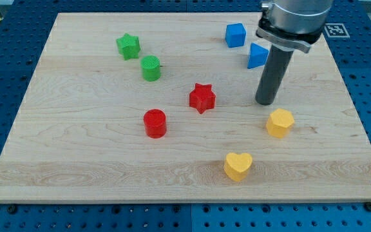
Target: Slightly move the red star towards the left
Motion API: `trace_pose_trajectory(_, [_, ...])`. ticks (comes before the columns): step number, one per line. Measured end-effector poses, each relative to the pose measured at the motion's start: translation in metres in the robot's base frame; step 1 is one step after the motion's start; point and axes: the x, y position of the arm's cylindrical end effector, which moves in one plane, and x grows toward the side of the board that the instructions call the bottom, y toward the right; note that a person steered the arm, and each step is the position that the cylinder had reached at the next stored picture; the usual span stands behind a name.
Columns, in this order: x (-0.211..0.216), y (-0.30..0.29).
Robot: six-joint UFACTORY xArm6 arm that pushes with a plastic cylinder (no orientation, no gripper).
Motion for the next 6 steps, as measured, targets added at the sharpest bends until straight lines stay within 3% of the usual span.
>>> trace_pose_trajectory(1, [0.0, 0.0])
trace_pose_trajectory(4, [0.01, -0.082])
trace_pose_trajectory(6, [0.069, -0.123])
